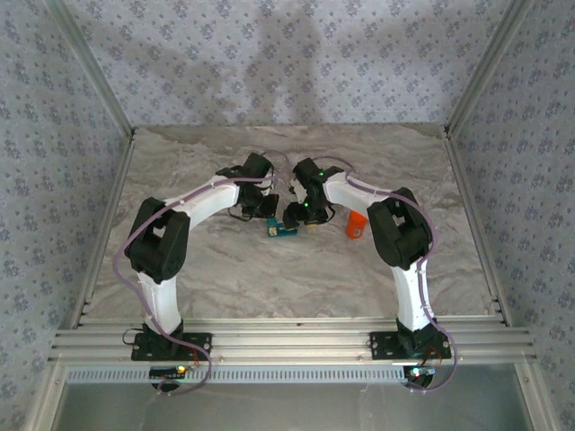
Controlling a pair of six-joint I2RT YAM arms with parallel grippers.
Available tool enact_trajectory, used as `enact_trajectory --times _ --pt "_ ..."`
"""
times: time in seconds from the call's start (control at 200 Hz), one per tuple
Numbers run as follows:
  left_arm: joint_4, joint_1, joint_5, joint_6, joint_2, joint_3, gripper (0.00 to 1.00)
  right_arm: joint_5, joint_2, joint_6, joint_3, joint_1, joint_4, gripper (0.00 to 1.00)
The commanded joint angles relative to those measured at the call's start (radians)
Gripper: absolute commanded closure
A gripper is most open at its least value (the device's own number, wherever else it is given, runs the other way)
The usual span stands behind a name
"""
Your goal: Sort the pills into containers
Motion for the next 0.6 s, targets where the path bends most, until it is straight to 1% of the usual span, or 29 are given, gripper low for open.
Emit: enact_trajectory --times 0.0,0.595 --pt "-0.026 -0.009 0.022 0.02 -0.041 -0.021 1.0 0.019 0.033 0.015 0.016 -0.01 -0.029 0.36" --pt "0.012 -0.041 0.041 -0.006 -0.069 -0.104 1.0 0.014 0.045 0.017 0.024 -0.017 -0.033 0.37"
